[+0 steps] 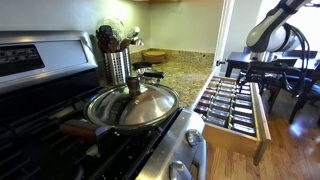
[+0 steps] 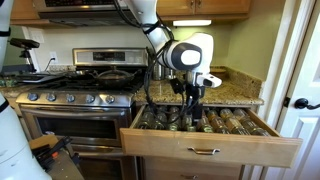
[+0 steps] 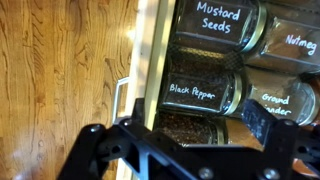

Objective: Close the top drawer

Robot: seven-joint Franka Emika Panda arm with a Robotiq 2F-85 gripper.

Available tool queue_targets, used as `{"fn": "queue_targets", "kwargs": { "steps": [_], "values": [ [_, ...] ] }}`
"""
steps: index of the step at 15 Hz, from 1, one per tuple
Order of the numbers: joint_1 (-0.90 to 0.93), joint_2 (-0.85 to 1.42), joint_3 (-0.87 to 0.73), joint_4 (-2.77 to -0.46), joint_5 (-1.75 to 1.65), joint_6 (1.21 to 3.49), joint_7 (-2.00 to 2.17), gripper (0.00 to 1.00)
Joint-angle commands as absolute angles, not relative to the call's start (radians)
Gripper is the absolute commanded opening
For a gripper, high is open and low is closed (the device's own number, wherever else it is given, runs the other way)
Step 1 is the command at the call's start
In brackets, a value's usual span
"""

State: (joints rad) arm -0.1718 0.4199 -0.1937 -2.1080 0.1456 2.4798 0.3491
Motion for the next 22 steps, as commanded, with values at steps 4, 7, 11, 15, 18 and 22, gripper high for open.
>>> {"fn": "queue_targets", "kwargs": {
  "steps": [4,7,11,15,18,22],
  "values": [
    [-0.123,0.375,-0.193,-2.210,0.163,2.494,0.410,1.00],
    [-0.095,0.358,-0.192,-2.257,0.182,2.494,0.467,1.00],
    [-0.056,0.325,-0.197,-2.321,0.176,2.500,0.528,1.00],
    [-0.017,0.245,-0.213,-2.391,0.125,2.490,0.597,1.00],
    [0.004,0.215,-0.224,-2.429,0.044,2.484,0.686,1.00],
    [-0.010,0.218,-0.221,-2.453,-0.033,2.522,0.769,1.00]
  ]
}}
